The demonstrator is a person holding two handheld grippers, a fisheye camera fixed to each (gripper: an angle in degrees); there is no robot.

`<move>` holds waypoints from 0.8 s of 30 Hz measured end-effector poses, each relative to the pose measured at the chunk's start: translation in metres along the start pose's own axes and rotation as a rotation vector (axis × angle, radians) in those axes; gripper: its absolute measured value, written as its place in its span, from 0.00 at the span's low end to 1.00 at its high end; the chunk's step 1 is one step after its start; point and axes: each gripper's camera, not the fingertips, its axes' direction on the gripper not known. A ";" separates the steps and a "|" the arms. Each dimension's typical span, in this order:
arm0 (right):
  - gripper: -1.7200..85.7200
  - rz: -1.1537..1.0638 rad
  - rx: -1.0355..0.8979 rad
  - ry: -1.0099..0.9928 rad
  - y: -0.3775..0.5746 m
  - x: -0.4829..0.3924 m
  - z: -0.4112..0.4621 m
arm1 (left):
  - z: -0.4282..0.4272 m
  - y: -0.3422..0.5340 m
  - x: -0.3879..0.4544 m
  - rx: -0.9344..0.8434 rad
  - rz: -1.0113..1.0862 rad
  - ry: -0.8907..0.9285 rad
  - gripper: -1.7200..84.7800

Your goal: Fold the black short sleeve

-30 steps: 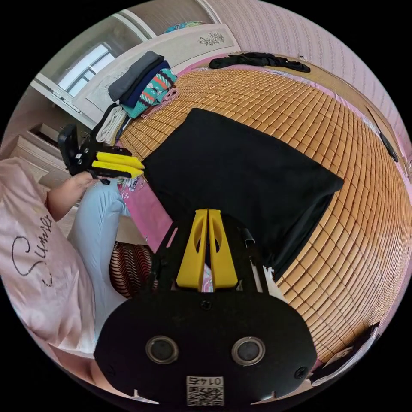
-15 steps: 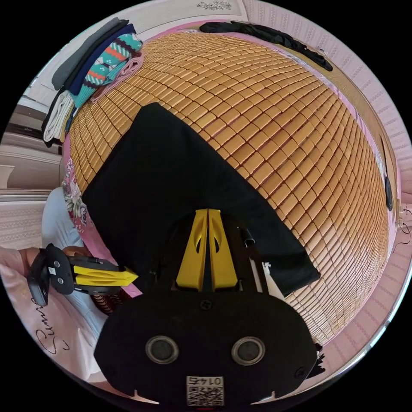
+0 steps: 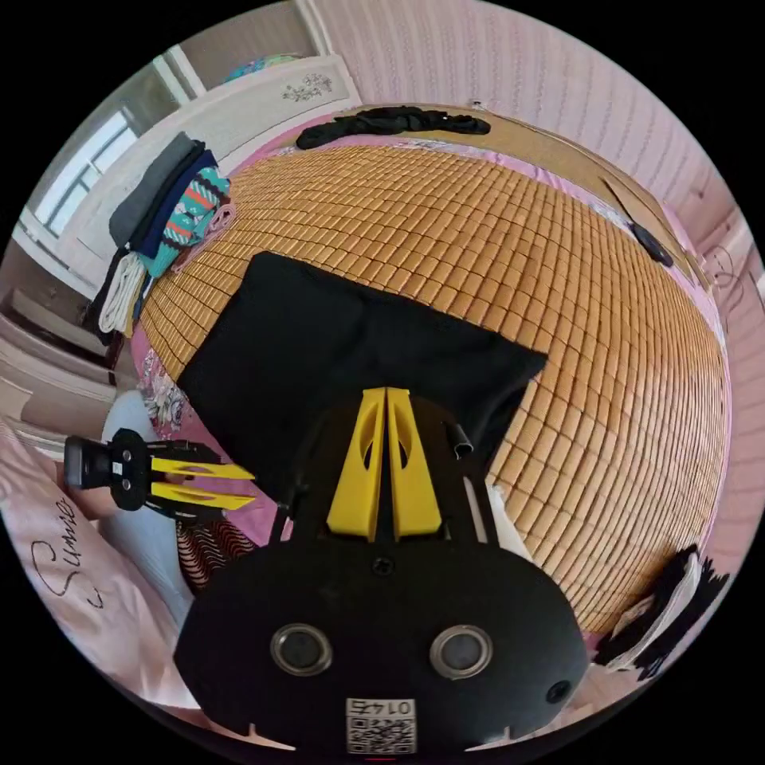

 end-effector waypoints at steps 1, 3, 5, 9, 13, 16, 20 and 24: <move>0.04 0.049 0.007 0.000 0.017 0.009 -0.004 | 0.000 -0.002 0.005 0.044 0.006 0.021 0.10; 0.09 0.246 -0.014 -0.018 0.083 0.041 -0.010 | 0.004 -0.006 0.013 0.082 0.012 0.034 0.14; 0.12 0.365 -0.044 -0.048 0.125 0.059 -0.007 | 0.015 -0.016 0.024 0.084 0.027 0.053 0.17; 0.09 0.483 -0.093 -0.195 0.179 0.085 0.015 | 0.042 -0.035 0.040 0.041 0.069 0.081 0.19; 0.04 0.467 -0.033 -0.265 0.190 0.097 0.020 | 0.072 -0.058 0.058 0.005 0.121 0.099 0.23; 0.04 0.439 0.044 -0.390 0.196 0.108 0.014 | 0.096 -0.074 0.069 -0.055 0.171 0.093 0.24; 0.06 0.372 0.153 -0.602 0.201 0.119 0.003 | 0.117 -0.089 0.073 -0.107 0.143 0.081 0.12; 0.17 0.371 0.266 -0.609 0.214 0.139 -0.010 | 0.119 -0.093 0.068 -0.138 0.090 0.086 0.03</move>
